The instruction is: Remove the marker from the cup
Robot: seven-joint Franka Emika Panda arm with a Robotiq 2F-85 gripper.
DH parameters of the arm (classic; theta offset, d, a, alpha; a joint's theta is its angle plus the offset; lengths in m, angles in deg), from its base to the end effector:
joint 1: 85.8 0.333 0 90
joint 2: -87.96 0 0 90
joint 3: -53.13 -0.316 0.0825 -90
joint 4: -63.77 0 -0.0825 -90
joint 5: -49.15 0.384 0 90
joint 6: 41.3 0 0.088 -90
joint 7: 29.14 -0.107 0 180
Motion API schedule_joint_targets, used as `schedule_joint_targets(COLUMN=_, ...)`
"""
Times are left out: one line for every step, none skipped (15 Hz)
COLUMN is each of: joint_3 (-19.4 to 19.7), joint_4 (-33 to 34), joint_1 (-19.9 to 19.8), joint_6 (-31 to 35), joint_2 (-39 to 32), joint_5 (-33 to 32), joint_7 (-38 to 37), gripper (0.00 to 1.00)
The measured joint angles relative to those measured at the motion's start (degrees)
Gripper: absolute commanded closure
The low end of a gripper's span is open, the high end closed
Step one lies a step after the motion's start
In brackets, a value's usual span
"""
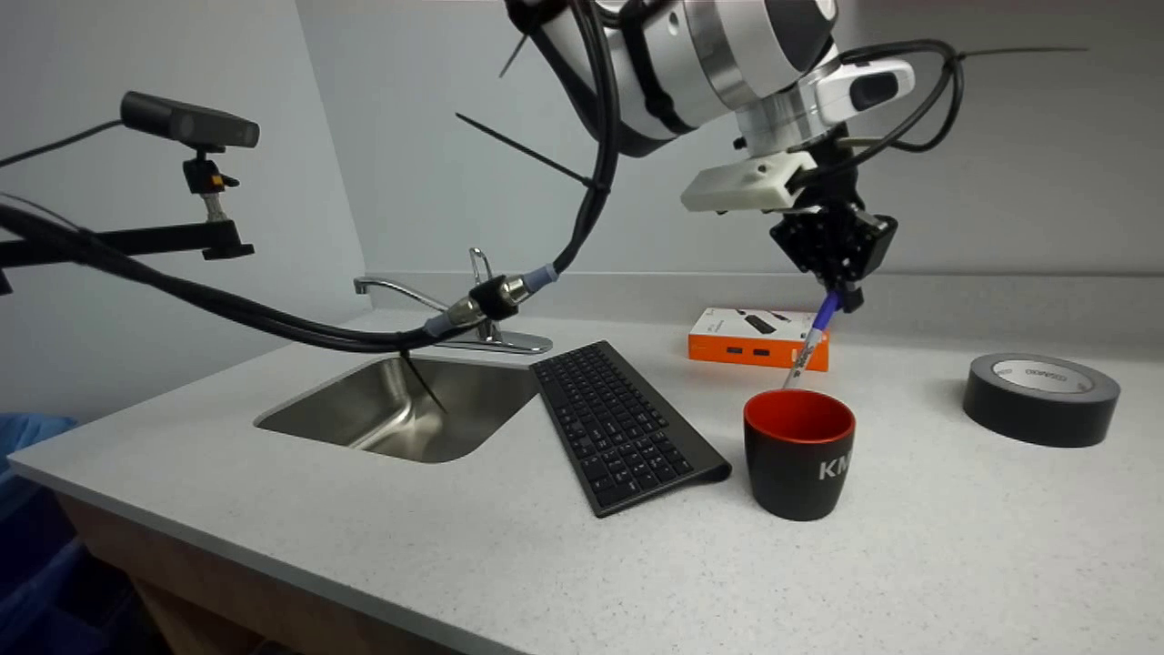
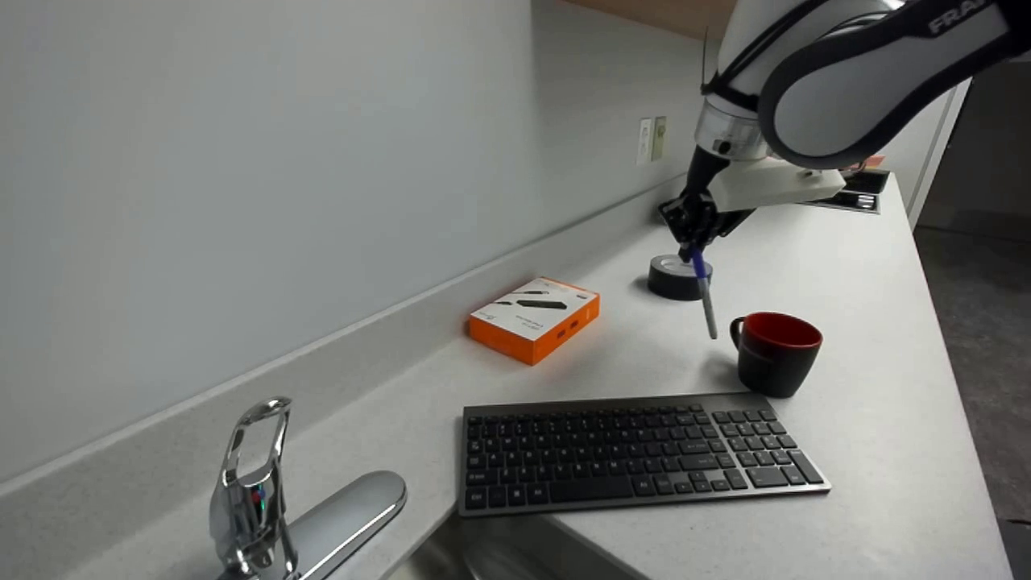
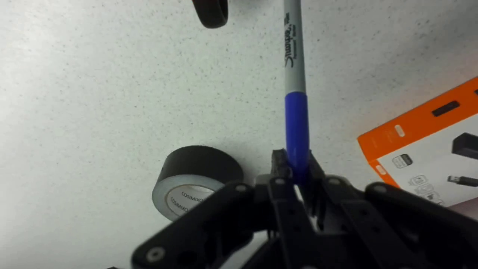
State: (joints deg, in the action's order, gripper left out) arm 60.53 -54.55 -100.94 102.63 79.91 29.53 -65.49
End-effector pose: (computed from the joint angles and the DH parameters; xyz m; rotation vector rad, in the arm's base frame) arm 0.5558 -0.2257 0.3978 2.6664 -1.0911 0.4831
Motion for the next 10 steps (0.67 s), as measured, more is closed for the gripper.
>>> schedule_joint_targets(joint_3=0.7, joint_4=1.6, joint_1=0.3, joint_6=0.0, joint_2=-2.1, joint_5=0.5, joint_7=-0.7, gripper=0.97)
schedule_joint_targets(joint_3=1.5, joint_4=3.1, joint_1=0.7, joint_6=0.0, joint_2=-4.1, joint_5=1.4, joint_7=-1.0, gripper=0.97)
schedule_joint_targets(joint_3=2.0, joint_4=4.3, joint_1=1.0, joint_6=0.0, joint_2=-5.9, joint_5=2.5, joint_7=-1.0, gripper=0.97)
schedule_joint_targets(joint_3=2.4, joint_4=5.4, joint_1=1.5, joint_6=0.0, joint_2=-7.4, joint_5=3.7, joint_7=-1.0, gripper=0.97)
schedule_joint_targets(joint_3=2.7, joint_4=6.3, joint_1=1.8, joint_6=0.0, joint_2=-8.7, joint_5=4.9, joint_7=-1.0, gripper=0.97)
schedule_joint_targets(joint_3=3.0, joint_4=7.0, joint_1=2.2, joint_6=0.0, joint_2=-9.9, joint_5=5.9, joint_7=-1.0, gripper=0.97)
schedule_joint_targets(joint_3=3.3, joint_4=7.6, joint_1=2.6, joint_6=0.0, joint_2=-10.9, joint_5=6.6, joint_7=-1.0, gripper=0.97)
schedule_joint_targets(joint_3=3.6, joint_4=8.1, joint_1=3.0, joint_6=0.0, joint_2=-11.8, joint_5=7.0, joint_7=-1.0, gripper=0.97)
schedule_joint_targets(joint_3=4.0, joint_4=8.6, joint_1=3.5, joint_6=0.0, joint_2=-12.6, joint_5=7.1, joint_7=-1.0, gripper=0.63)
schedule_joint_targets(joint_3=4.5, joint_4=9.0, joint_1=4.0, joint_6=0.0, joint_2=-13.2, joint_5=7.1, joint_7=-1.0, gripper=0.61)
